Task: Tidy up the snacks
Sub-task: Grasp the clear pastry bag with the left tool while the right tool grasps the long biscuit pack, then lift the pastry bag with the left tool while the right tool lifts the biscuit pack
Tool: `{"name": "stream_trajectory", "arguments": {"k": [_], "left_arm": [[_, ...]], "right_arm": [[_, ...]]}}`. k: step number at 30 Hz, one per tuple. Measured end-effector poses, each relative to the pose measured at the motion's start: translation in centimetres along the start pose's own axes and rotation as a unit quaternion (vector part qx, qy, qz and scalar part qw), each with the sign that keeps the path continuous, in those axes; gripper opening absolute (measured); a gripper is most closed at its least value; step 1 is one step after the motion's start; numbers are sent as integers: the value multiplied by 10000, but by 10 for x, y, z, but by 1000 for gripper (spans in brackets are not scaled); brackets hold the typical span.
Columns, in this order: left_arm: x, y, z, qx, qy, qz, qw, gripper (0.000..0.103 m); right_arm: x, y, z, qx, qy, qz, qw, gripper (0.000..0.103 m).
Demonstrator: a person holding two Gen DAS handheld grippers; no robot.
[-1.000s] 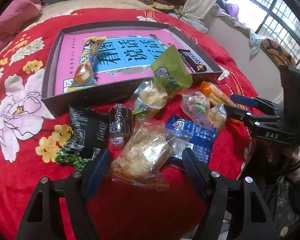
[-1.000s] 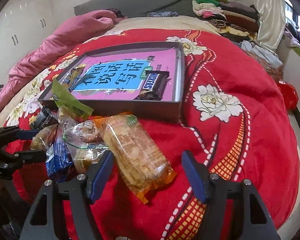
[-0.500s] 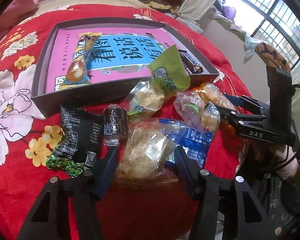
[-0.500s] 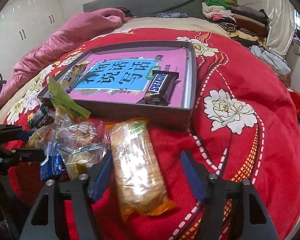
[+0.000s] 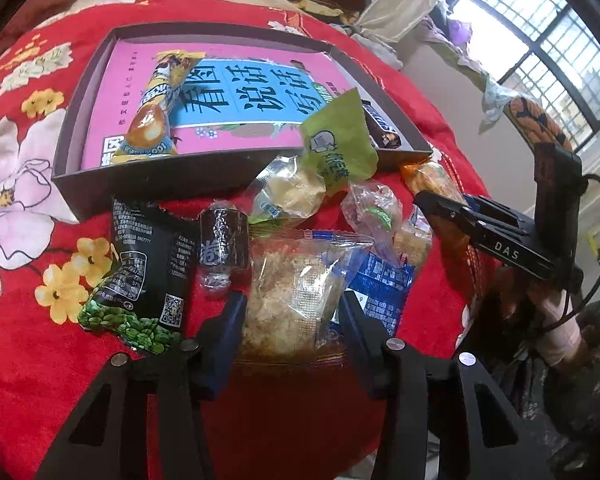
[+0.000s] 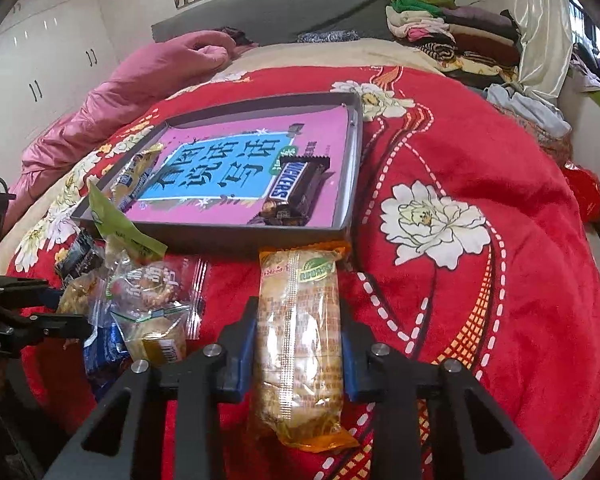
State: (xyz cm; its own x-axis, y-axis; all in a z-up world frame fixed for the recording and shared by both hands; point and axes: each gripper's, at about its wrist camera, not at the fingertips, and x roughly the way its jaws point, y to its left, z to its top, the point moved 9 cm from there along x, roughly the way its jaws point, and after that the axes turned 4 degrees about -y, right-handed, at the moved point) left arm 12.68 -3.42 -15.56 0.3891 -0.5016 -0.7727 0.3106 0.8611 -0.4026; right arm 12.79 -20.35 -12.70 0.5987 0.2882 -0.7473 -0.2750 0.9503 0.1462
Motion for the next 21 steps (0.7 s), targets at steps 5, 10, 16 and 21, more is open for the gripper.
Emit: {"name": "stream_trajectory", "arguments": {"k": [5, 10, 16, 21], "left_arm": [[0, -1, -1, -59, 13, 36, 10000, 46], [-4, -2, 1, -188, -34, 23, 9998, 44], [-18, -5, 5, -124, -214, 71, 9997, 43], [-30, -5, 9, -140, -372, 74, 9992, 43]], "right_arm": [[-12, 2, 7, 97, -213, 100, 9997, 35], [-15, 3, 7, 150, -221, 117, 9996, 34], [-20, 11, 8, 54, -307, 89, 9995, 34], [-27, 16, 10, 29, -361, 89, 9993, 34]]}}
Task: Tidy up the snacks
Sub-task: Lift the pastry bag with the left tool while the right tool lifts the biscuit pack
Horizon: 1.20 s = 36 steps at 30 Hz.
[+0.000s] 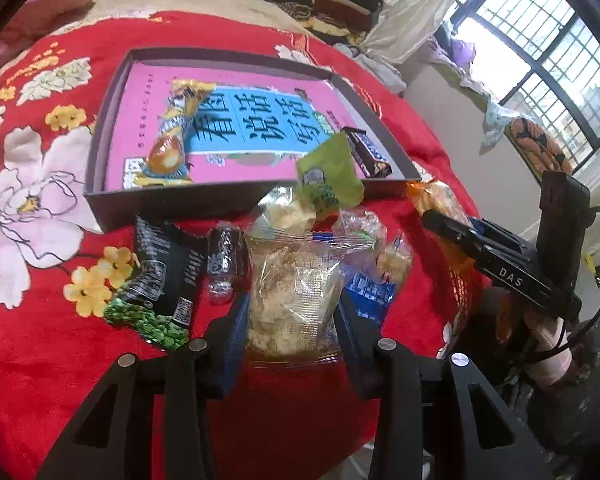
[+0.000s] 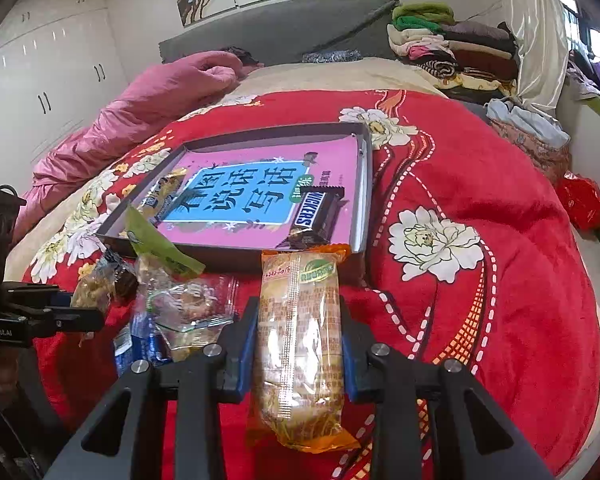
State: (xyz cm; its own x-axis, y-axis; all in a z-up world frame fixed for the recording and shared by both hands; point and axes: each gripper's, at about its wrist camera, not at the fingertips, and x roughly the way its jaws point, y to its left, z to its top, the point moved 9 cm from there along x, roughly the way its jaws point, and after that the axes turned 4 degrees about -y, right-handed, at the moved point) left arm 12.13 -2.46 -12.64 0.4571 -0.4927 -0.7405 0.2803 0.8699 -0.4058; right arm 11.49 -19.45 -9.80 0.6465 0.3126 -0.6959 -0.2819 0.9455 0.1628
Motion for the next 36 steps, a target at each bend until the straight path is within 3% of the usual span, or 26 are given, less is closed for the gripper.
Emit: {"name": "stream_trajectory", "arguments": {"k": [24, 36], "left_arm": [[-42, 22, 22, -216, -669, 243, 9972, 43], [-59, 38, 31, -376, -967, 371, 9939, 43]], "right_arm": [[-11, 5, 2, 413, 23, 62, 9991, 35], [-16, 18, 12, 227, -47, -52, 9997, 35]]}}
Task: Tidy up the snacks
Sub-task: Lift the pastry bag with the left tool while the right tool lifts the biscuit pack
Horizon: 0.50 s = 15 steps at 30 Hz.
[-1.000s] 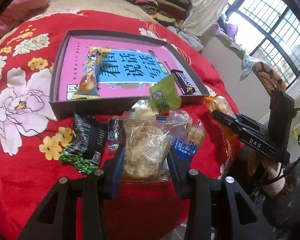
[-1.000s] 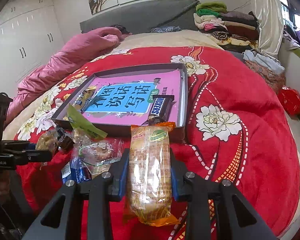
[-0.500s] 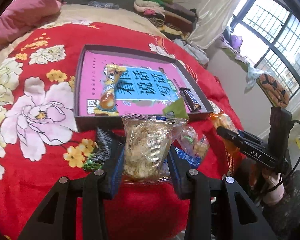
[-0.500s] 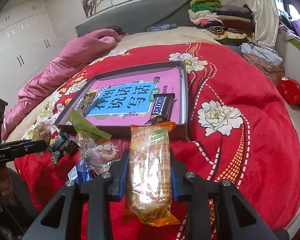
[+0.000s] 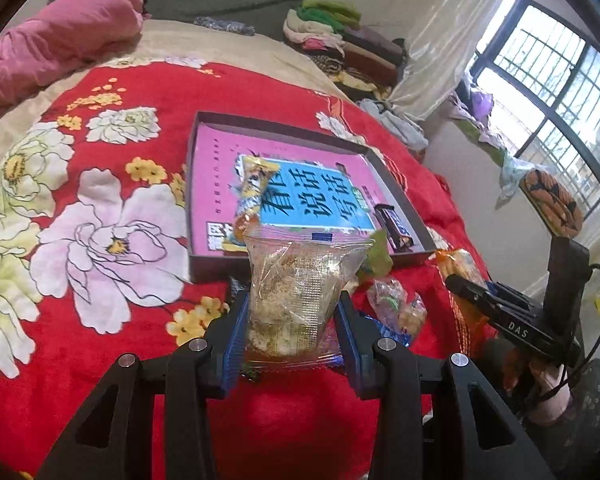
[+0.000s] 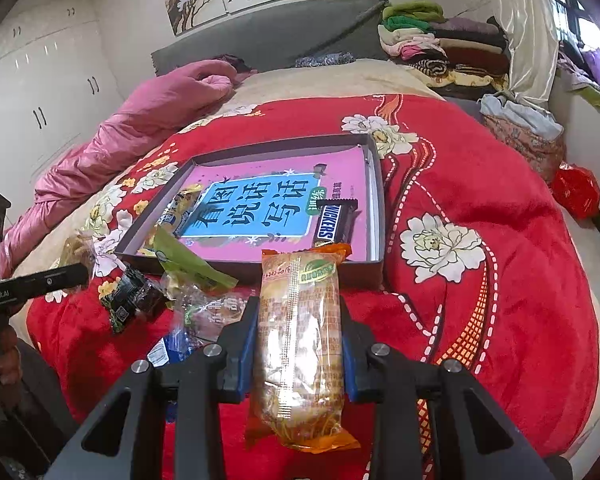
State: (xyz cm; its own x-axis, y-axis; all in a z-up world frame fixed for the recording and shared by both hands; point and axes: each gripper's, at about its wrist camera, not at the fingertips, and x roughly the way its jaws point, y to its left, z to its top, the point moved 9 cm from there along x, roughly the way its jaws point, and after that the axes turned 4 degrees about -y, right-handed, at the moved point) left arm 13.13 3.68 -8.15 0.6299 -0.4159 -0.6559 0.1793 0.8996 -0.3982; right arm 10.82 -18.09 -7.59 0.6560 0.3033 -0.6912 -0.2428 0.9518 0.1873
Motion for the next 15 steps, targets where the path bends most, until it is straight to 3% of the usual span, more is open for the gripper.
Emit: {"name": "stream_trajectory", "arguments": {"k": [15], "left_arm": [[-14, 19, 13, -162, -303, 188, 9992, 43]], "right_arm": [[-3, 5, 10, 57, -84, -30, 9999, 35]]}}
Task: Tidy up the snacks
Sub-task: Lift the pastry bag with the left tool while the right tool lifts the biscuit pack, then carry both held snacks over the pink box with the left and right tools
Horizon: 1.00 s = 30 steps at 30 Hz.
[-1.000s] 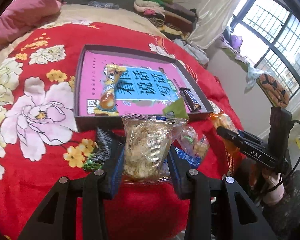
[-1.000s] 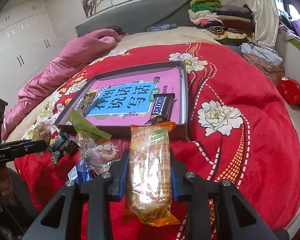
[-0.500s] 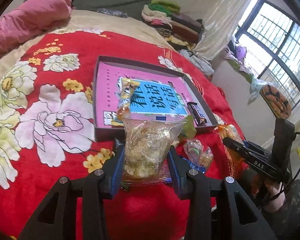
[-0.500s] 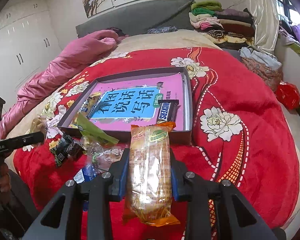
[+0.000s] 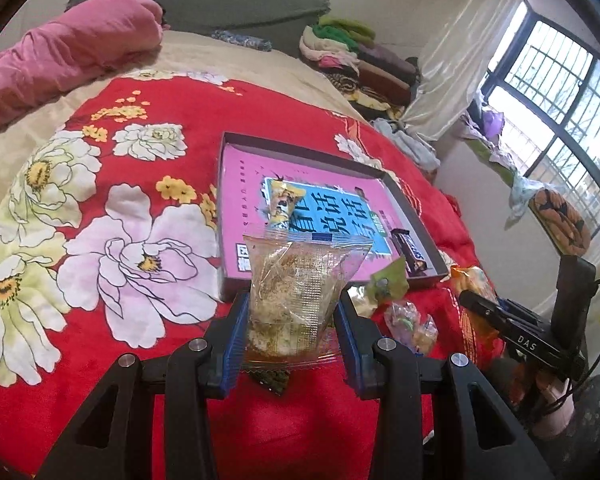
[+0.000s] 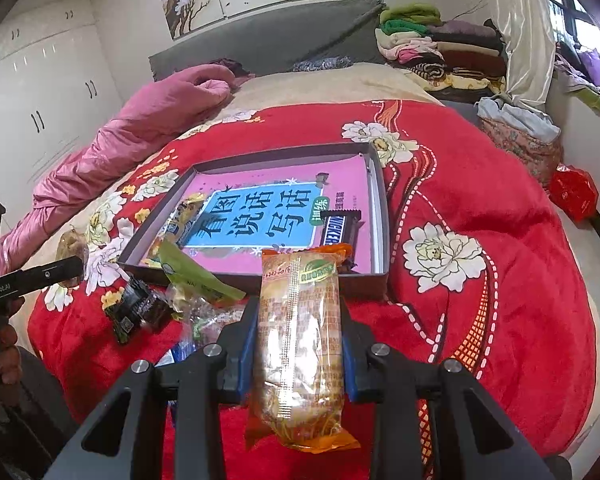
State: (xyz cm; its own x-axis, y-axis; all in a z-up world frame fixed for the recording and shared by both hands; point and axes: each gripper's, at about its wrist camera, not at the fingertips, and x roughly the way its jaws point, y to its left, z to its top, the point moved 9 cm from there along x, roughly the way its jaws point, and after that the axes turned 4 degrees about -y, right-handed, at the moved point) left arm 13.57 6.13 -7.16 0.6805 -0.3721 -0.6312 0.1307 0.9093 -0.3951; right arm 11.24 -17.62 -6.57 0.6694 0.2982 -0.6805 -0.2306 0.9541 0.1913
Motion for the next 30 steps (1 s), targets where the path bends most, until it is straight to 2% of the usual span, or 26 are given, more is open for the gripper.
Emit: {"name": "stream_trajectory", "arguments": {"k": [14, 30], "left_arm": [[-6, 6, 6, -50, -174, 62, 9998, 43], [6, -2, 17, -53, -222, 51, 9997, 43]], "right_arm": [[-2, 8, 22, 60, -249, 104, 9996, 35], [-4, 8, 54, 302, -543, 207, 9979, 34]]}}
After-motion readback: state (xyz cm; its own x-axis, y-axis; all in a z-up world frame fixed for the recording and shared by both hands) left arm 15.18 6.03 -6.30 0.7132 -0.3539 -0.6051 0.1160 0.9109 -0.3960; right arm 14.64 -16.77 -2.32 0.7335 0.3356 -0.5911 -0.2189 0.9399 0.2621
